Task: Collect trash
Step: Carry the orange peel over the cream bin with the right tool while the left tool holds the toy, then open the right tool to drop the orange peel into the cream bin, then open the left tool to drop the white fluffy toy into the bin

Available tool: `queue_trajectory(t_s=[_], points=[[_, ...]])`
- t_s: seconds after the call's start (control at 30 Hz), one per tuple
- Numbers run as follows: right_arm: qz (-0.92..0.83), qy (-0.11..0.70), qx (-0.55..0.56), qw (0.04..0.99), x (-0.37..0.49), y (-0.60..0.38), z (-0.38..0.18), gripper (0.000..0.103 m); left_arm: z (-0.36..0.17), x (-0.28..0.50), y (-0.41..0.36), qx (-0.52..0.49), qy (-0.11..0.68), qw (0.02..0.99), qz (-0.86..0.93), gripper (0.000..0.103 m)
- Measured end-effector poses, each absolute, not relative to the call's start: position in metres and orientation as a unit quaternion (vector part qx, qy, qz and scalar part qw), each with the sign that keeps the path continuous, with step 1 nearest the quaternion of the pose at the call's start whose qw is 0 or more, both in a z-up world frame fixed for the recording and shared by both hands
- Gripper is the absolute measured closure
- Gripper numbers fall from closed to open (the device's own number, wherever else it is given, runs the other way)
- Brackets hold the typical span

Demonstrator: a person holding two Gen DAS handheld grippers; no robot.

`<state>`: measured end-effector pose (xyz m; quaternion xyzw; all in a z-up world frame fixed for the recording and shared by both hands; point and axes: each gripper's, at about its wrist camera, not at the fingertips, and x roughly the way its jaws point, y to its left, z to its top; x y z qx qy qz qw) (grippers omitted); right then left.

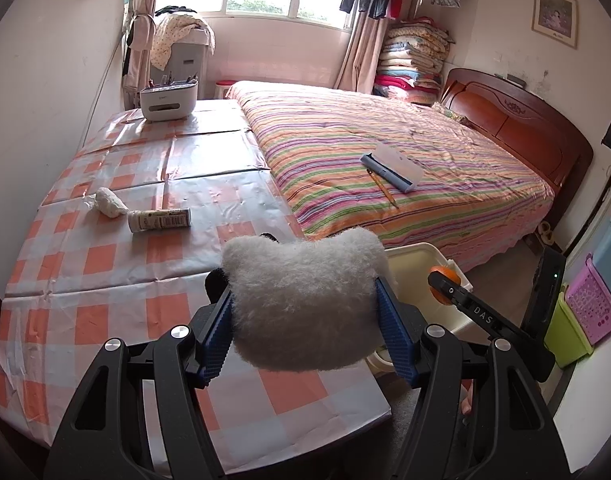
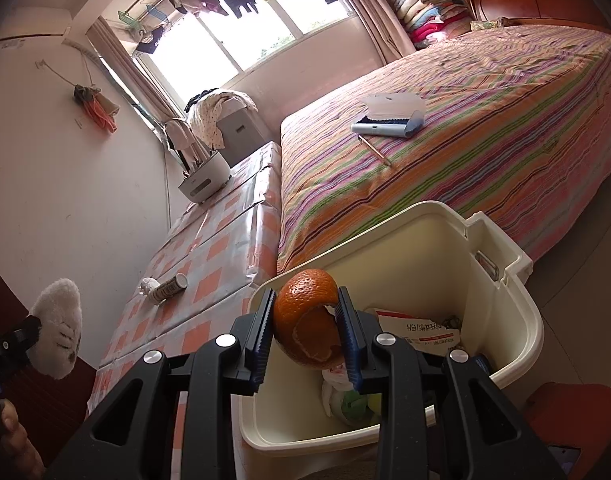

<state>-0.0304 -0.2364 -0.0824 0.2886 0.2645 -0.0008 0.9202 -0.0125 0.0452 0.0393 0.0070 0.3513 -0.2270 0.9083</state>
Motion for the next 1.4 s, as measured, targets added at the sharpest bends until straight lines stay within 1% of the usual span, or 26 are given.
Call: queue_trajectory(t_s=[0.2, 0.47, 0.53, 0.57, 0.6, 0.7, 0.9, 1.17, 1.4], points=[[-0.005, 0.266, 0.285, 0.921, -0.03, -0.235, -0.083, 0.073, 0.037, -0.009, 0.044, 0.008, 0.354, 0.907, -0.227, 0.039], [-0.012, 0.281, 0.281, 0.917, -0.026, -0.235, -0.087, 0.07, 0.034, -0.006, 0.042, 0.009, 0.358, 0.905, -0.229, 0.039], [-0.016, 0.285, 0.285, 0.915, -0.026, -0.236, -0.089, 0.061, 0.034, -0.007, 0.04, 0.011, 0.358, 0.904, -0.232, 0.039], [-0.017, 0.286, 0.286, 0.914, -0.026, -0.237, -0.089, 0.049, 0.034, -0.007, 0.039, 0.013, 0.357, 0.905, -0.232, 0.039], [-0.019, 0.287, 0.286, 0.914, -0.026, -0.237, -0.089, 0.042, 0.034, -0.008, 0.038, 0.014, 0.357, 0.905, -0.232, 0.039], [-0.018, 0.288, 0.282, 0.915, -0.026, -0.238, -0.087, 0.042, 0.034, -0.007, 0.034, 0.018, 0.36, 0.903, -0.234, 0.039], [-0.025, 0.257, 0.301, 0.918, -0.041, -0.252, -0.075, 0.042, 0.034, -0.004, 0.016, 0.021, 0.364, 0.894, -0.26, 0.039], [-0.046, 0.229, 0.314, 0.92, -0.063, -0.269, -0.063, 0.041, 0.015, 0.011, -0.034, 0.04, 0.396, 0.858, -0.324, 0.039], [-0.065, 0.223, 0.325, 0.917, -0.077, -0.286, -0.063, 0.041, 0.0, 0.021, -0.077, 0.059, 0.416, 0.837, -0.35, 0.039]])
